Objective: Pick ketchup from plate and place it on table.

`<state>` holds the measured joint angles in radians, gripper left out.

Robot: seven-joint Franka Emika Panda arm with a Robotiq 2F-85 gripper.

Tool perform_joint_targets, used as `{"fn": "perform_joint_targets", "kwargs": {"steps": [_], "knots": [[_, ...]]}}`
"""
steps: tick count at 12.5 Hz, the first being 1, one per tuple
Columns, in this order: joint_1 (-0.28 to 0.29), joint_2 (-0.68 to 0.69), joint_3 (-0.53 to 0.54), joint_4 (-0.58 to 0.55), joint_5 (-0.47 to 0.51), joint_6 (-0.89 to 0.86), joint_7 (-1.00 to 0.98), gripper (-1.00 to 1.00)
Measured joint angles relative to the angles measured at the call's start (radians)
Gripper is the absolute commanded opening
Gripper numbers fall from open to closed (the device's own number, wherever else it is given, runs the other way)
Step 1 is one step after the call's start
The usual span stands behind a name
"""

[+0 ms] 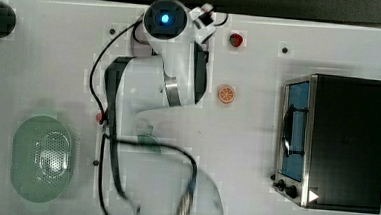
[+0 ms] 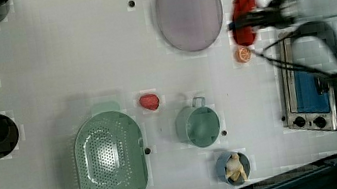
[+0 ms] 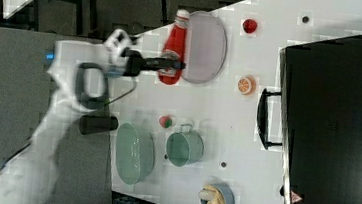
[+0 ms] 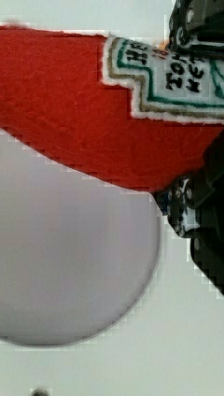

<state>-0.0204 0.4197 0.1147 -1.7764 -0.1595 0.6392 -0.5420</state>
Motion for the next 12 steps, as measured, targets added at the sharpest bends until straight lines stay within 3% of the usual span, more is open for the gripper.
{"fn": "perform_joint_targets", "kwargs": {"steps": [6, 9, 12], "knots": [[-0.066, -0.368, -0.049, -0.048, 0.156, -0.238, 0.003, 0.21], [-0.082, -0.455, -0.091, -0.179, 0.16, -0.253, 0.004, 0.21], [-0.104, -0.451, -0.11, -0.382, 0.163, -0.151, 0.007, 0.21]]}}
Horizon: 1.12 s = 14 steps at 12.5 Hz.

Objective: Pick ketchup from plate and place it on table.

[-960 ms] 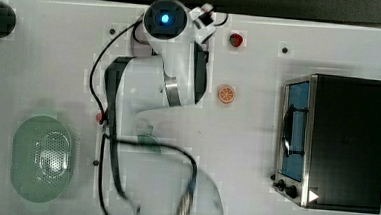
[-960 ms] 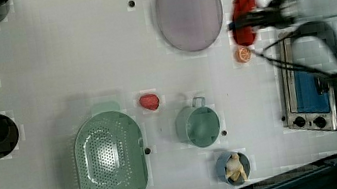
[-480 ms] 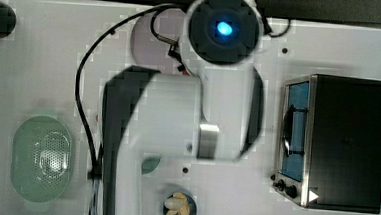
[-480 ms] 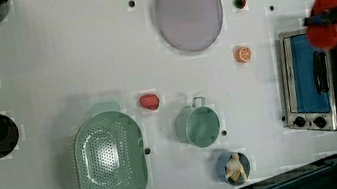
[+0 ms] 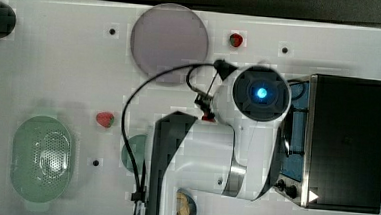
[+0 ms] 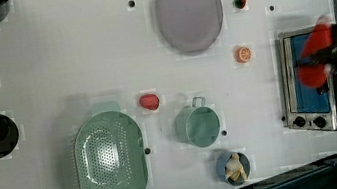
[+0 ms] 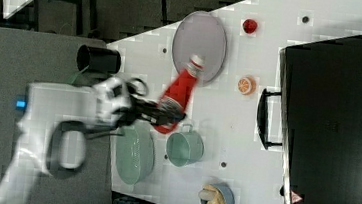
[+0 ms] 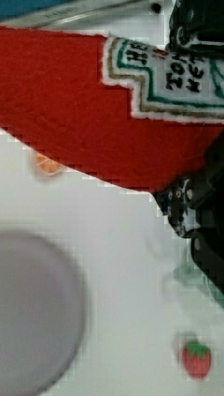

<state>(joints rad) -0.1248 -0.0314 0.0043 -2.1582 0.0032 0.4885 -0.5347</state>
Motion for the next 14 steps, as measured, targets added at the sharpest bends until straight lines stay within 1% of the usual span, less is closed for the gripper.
{"fn": "perform_joint_targets", "kwargs": {"steps": [2, 4, 5, 8, 9, 12, 13, 14], "knots": [[-0.005, 0.023, 0.002, -0.123, 0.0, 0.116, 0.003, 0.21], [-0.002, 0.047, 0.007, -0.215, -0.012, 0.216, 0.008, 0.21], [0.001, 0.069, 0.008, -0.242, -0.008, 0.28, 0.01, 0.21], [0.01, 0.18, 0.022, -0.256, -0.002, 0.439, 0.015, 0.21], [0.011, 0.206, 0.026, -0.264, 0.0, 0.472, 0.015, 0.29], [0.009, 0.212, 0.028, -0.283, 0.002, 0.472, 0.015, 0.95], [0.008, 0.205, 0.026, -0.281, 0.003, 0.474, 0.015, 1.0], [0.005, 0.19, 0.028, -0.281, -0.001, 0.474, 0.015, 1.0]]}}
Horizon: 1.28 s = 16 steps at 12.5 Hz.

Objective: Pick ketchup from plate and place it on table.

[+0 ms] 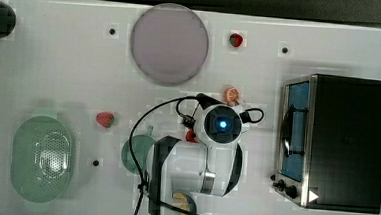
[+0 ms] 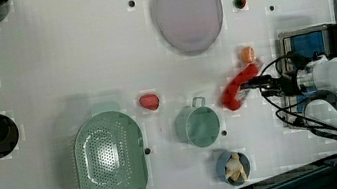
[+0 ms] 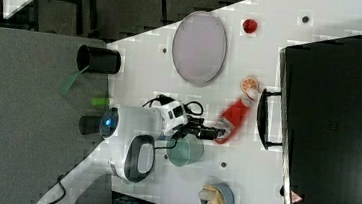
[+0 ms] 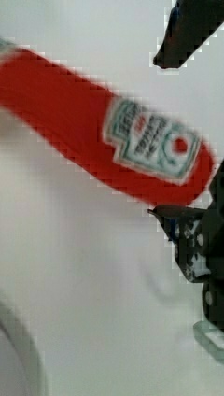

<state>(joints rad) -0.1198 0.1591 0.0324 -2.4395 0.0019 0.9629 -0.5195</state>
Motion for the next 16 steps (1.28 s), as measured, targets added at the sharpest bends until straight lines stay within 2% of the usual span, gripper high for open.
{"fn": "perform_joint_targets", "kwargs": {"steps": [4, 7, 9, 16], "knots": [[0.001, -0.115, 0.011, 0.014, 0.005, -0.035, 0.043, 1.0], [0.005, -0.229, 0.017, 0.072, 0.002, -0.253, 0.215, 1.0], [0.007, -0.272, 0.031, 0.158, -0.006, -0.38, 0.287, 1.0], [0.01, -0.281, 0.05, 0.549, -0.009, -0.734, 0.355, 1.0]]}}
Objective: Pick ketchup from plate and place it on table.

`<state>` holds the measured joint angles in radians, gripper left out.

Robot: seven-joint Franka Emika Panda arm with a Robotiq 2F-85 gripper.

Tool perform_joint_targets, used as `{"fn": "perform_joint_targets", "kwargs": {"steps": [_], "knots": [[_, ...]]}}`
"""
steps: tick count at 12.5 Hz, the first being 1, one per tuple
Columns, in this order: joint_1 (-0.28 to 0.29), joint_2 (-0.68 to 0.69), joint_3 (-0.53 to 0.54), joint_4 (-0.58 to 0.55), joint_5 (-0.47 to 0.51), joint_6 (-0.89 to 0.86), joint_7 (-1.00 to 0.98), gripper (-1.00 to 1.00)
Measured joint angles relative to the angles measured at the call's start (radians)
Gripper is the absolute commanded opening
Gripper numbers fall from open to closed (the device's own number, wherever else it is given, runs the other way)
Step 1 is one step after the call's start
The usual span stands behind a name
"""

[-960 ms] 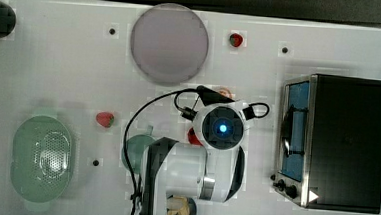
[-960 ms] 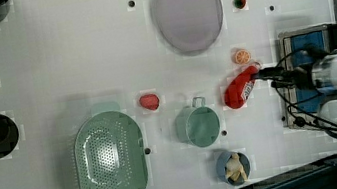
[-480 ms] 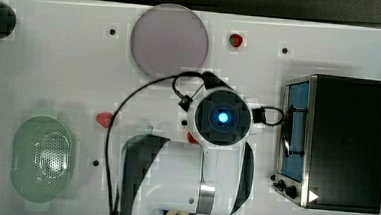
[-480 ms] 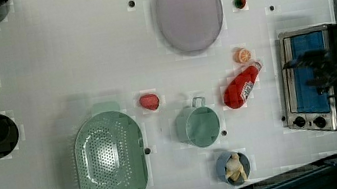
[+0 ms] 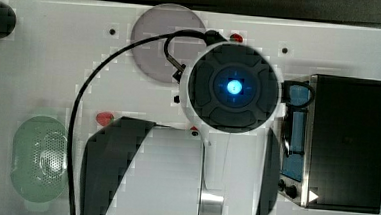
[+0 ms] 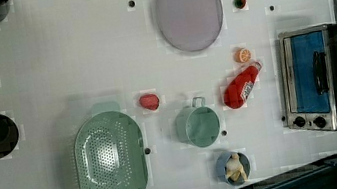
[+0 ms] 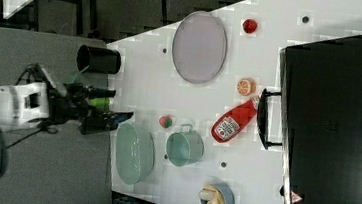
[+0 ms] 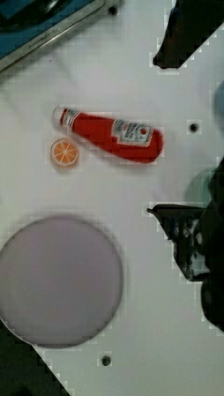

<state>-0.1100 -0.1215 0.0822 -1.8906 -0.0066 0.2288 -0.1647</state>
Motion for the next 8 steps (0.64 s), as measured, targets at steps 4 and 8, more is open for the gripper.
{"fn": "perform_joint_targets", "kwargs": {"steps": [4, 8], "knots": [[0.001, -0.01, -0.004, 0.082, 0.0, -0.174, 0.015, 1.0], [-0.006, -0.004, -0.01, 0.082, 0.003, -0.203, 0.024, 1.0]]}}
